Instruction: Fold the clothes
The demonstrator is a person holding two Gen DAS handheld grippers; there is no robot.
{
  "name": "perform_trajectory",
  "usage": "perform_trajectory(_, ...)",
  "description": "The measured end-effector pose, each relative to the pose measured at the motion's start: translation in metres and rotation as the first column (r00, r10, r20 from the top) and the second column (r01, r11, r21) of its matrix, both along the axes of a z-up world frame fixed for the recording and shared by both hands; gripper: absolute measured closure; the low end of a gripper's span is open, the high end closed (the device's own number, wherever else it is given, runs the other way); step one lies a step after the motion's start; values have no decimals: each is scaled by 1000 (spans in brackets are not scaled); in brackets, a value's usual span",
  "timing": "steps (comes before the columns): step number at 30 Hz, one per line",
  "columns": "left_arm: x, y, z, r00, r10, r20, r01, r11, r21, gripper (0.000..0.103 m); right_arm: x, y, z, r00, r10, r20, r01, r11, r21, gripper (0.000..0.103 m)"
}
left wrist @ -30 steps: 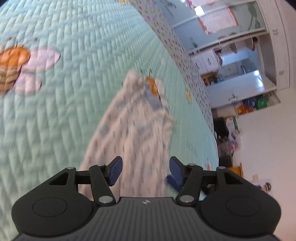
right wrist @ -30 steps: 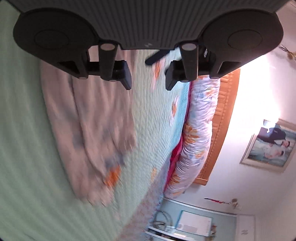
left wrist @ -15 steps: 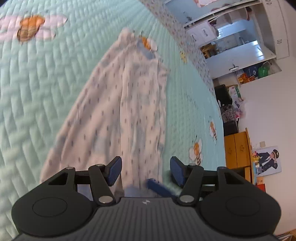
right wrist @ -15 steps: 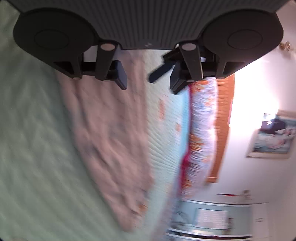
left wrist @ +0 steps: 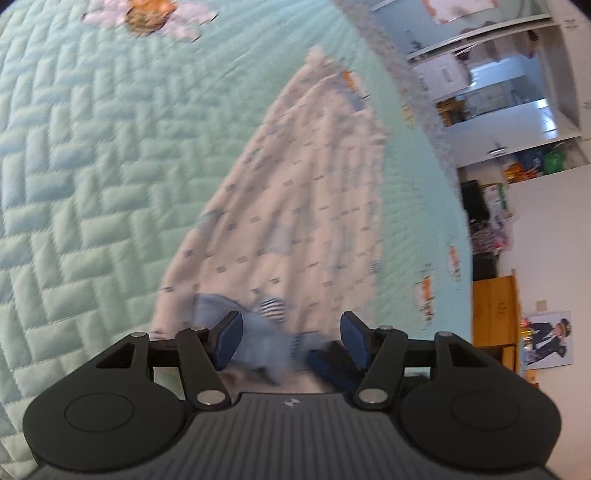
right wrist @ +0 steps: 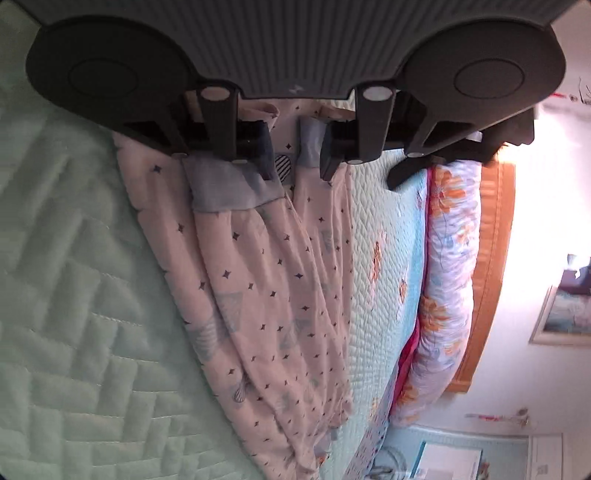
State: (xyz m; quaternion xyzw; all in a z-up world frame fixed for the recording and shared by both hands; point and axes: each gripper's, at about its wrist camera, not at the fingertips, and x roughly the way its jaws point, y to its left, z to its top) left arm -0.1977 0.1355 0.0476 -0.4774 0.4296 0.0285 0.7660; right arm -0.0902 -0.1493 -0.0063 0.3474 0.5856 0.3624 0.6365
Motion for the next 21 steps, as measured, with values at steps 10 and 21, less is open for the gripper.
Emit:
perform_trajectory(10, -11, 5, 17, 999, 0, 52, -1, 1000, 2, 42, -17, -11, 10, 997, -30, 67, 31, 1000, -6, 52)
perform_trajectory(21, -18, 2, 7, 999, -33, 25, 32, 999, 8, 38, -23, -30, -10, 990, -138, -6, 138, 990, 39, 65)
